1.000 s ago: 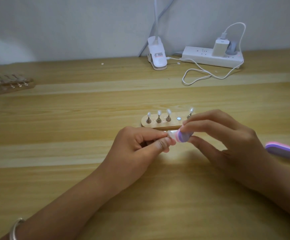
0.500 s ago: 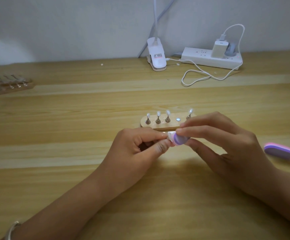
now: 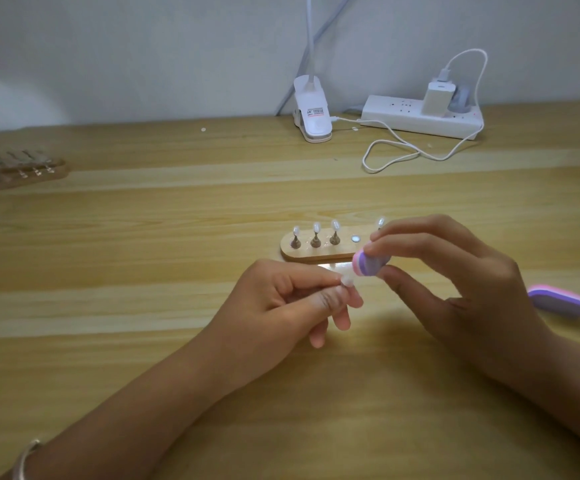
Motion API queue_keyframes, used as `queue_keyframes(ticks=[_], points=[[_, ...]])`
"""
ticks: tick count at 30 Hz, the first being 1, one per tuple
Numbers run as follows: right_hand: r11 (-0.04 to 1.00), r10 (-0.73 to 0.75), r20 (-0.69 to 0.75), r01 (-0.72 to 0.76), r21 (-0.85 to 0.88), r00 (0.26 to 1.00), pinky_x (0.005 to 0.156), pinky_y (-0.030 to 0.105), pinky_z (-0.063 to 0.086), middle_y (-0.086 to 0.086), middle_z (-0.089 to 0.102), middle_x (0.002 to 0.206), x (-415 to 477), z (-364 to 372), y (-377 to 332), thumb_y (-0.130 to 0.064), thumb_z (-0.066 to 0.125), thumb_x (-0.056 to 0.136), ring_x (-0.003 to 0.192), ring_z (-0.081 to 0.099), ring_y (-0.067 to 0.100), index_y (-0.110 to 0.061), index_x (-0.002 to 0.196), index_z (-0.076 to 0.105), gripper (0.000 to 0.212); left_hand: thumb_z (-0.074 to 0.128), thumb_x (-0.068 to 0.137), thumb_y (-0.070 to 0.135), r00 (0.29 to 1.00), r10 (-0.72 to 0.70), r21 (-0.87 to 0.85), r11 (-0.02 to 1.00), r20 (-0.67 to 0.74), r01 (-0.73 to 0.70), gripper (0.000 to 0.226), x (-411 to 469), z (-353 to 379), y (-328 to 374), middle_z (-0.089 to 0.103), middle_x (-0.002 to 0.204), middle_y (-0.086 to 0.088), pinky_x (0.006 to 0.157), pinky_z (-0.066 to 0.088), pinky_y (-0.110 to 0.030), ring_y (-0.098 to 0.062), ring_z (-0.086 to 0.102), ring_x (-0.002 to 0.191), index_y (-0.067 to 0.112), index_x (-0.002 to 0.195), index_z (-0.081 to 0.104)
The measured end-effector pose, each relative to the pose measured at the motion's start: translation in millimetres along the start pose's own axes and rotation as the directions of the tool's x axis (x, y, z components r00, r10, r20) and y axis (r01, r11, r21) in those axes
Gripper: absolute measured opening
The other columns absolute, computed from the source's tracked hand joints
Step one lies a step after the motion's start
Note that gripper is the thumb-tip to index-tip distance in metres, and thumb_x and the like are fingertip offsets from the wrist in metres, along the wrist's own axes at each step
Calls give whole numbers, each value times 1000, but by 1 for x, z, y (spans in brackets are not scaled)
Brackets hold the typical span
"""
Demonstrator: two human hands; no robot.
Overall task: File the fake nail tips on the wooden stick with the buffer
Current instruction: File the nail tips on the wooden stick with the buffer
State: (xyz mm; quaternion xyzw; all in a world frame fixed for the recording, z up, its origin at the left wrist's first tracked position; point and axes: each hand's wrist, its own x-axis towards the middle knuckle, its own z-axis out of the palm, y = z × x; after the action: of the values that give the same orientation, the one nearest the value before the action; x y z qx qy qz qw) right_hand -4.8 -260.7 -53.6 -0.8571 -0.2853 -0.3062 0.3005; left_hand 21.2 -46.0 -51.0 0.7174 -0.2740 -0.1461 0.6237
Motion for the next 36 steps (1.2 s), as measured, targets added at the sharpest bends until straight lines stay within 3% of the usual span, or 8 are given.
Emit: queue_keyframes(ticks=[5,10,15,21,25,27,30,36], points=[[992,-127,42,128,-15,991,89,32,50,11,68,106,-2,3,-8,-1,67,91,97,66,26,-2,103,73,14,57,91,14,999,-37,-72,997,27,39,20,0,0,2,64,66,-6,48,39,-12,-14,52,50,2,87,73],[999,-38,-11,38,-25,999,88,41,52,11,68,106,1,-3,-1,1,68,89,99,67,29,-4,104,73,16,54,96,7,995,-83,-108,990,51,88,21,0,-1,3,58,64,-7,47,39,-13,-15,49,51,-2,84,69],[984,-169,52,171,-52,984,90,31,50,14,69,107,-2,2,-8,5,66,91,98,65,27,0,107,73,18,52,93,17,993,-76,-108,990,92,85,25,0,1,6,48,62,-3,47,34,-15,-11,41,53,0,81,65],[999,-19,-34,21,39,999,91,35,52,9,68,108,0,3,-7,0,64,93,100,67,24,-3,114,67,21,45,93,21,977,-174,-147,971,121,191,25,3,-1,7,42,62,5,46,25,-18,-9,33,54,19,74,61],[985,51,53,-60,164,997,82,27,50,2,64,103,-1,5,-16,-10,53,97,89,62,20,-11,122,60,26,44,94,21,974,-182,-138,970,135,200,26,3,-1,6,41,63,6,47,24,-18,-9,33,54,21,73,59],[939,190,115,-214,267,975,77,21,45,-7,64,95,0,4,-15,-15,51,99,82,59,16,-18,113,65,20,44,93,22,973,-187,-148,967,137,207,25,4,-1,6,41,62,7,46,24,-17,-8,33,53,21,73,59],[746,372,205,-423,514,905,67,22,44,-6,63,82,4,4,-15,-20,43,101,69,53,12,-20,104,67,25,44,93,22,972,-190,-154,965,137,210,25,4,1,5,41,61,8,46,25,-16,-7,32,53,21,73,59],[610,310,324,-448,653,894,64,11,42,-15,65,73,7,10,-12,-29,49,95,65,55,0,-9,99,59,22,44,93,23,969,-169,-125,973,178,193,24,4,1,8,41,61,8,46,25,-15,-8,32,53,16,75,57]])
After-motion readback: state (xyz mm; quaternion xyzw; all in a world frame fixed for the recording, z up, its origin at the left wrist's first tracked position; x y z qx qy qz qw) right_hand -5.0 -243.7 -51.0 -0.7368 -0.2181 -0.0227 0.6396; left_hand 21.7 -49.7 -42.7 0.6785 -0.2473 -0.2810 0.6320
